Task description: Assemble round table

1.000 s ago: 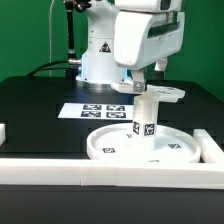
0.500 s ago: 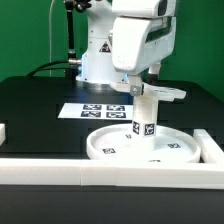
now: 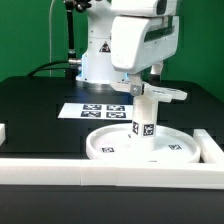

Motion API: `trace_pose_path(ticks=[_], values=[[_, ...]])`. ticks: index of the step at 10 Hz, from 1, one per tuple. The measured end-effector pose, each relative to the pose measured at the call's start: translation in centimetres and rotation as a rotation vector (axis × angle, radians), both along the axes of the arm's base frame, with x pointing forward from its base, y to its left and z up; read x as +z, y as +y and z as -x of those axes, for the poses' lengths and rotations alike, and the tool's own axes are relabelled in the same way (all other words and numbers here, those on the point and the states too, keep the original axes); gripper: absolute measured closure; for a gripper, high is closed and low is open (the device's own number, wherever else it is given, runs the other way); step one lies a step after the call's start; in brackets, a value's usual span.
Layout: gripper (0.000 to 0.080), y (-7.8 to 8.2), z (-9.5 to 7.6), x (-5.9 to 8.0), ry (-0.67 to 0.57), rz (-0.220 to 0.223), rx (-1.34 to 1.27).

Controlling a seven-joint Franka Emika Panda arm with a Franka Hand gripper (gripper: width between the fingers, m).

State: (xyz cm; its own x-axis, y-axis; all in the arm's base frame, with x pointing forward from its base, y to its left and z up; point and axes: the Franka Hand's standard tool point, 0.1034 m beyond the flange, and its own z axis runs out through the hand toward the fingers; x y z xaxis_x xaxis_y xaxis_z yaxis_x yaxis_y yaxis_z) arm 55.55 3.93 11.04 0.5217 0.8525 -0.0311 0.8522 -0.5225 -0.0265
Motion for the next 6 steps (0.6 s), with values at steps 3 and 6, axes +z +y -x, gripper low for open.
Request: trace_pose_path(ticks=[3, 6], values=[[0.015, 0.65, -0.18, 0.15, 0.0, 0.003, -0.067], [0.015, 0.02, -0.06, -0.08, 0.005, 0.003, -0.06]])
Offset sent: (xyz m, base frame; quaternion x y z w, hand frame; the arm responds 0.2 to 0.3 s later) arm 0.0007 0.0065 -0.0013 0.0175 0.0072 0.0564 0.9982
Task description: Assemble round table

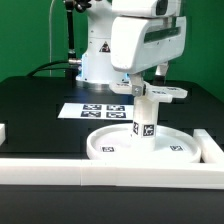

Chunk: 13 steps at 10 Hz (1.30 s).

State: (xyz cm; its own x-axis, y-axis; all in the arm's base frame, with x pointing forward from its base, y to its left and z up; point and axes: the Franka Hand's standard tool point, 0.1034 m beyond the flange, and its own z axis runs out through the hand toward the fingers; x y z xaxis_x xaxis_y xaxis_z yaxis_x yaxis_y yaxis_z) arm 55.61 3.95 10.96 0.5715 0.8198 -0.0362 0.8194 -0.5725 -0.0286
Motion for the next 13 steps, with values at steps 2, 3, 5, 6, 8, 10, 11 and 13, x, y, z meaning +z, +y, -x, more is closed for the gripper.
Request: trace_pose_path(ticks=[2, 3, 5, 6, 8, 10, 11, 13], values=[[0.015, -0.02, 0.02, -0.04, 0.001, 0.0, -0.003], [0.015, -0.03, 0.02, -0.06, 0.001, 0.0, -0.003], [0.015, 0.03, 0.02, -0.06, 0.001, 0.0, -0.006], [0.0244, -0.02, 0.02, -0.08, 0.001, 0.001, -0.007], [0.0357, -0.02, 0.02, -0.08, 0.001, 0.001, -0.007], [0.0357, -0.02, 0.02, -0.08, 0.001, 0.001, -0.027], [0.0357, -0.02, 0.02, -0.08, 0.001, 0.001, -0.037], [0.0357, -0.18, -0.1, 0.01, -0.011, -0.005, -0.215]])
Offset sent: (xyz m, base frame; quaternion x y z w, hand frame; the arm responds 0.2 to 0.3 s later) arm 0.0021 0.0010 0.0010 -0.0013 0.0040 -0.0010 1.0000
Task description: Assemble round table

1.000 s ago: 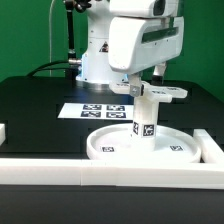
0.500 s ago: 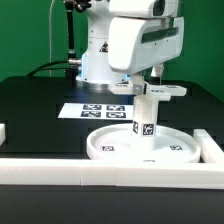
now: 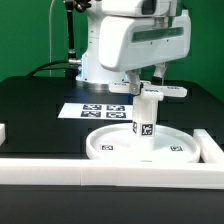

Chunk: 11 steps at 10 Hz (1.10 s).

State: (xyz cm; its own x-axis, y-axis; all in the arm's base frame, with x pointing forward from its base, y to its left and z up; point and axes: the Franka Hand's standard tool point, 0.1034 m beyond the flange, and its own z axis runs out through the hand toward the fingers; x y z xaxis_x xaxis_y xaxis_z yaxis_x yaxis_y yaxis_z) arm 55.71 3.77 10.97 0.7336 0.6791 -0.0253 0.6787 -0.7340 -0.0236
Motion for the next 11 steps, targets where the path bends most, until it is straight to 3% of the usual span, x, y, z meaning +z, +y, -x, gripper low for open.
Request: trace_pose_path(ticks=[2, 5, 11], values=[[0.0357, -0.07, 0.06, -0.06, -0.018, -0.007, -0.216], [0.0356, -0.61, 0.15, -0.21, -0.015, -0.076, -0.605], [0.0356, -0.43, 0.1, -0.24, 0.011, -0.08, -1.045]])
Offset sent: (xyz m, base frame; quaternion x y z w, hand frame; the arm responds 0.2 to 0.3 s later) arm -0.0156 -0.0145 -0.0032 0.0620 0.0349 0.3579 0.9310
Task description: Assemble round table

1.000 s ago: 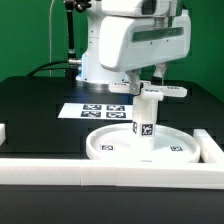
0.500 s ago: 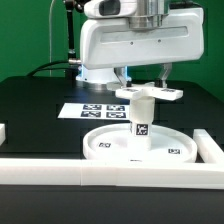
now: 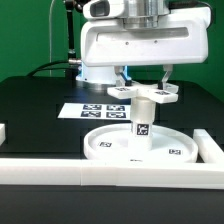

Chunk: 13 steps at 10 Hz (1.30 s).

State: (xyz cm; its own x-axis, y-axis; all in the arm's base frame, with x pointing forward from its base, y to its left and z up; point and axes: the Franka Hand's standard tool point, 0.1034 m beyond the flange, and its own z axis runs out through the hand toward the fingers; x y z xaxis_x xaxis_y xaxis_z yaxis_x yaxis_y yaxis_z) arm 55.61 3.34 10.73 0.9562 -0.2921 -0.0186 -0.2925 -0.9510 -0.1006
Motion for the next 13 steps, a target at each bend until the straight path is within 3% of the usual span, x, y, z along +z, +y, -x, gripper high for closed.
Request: trace_pose_path(ticks=[4, 7, 13], values=[[0.0356, -0.03, 0.02, -0.03, 0.02, -0.018, -0.377], [0.0356, 0.16, -0.05, -0.1, 0.006, -0.055, -0.709], [0.0356, 0.29, -0.13, -0.09, 0.048, -0.099, -1.055]])
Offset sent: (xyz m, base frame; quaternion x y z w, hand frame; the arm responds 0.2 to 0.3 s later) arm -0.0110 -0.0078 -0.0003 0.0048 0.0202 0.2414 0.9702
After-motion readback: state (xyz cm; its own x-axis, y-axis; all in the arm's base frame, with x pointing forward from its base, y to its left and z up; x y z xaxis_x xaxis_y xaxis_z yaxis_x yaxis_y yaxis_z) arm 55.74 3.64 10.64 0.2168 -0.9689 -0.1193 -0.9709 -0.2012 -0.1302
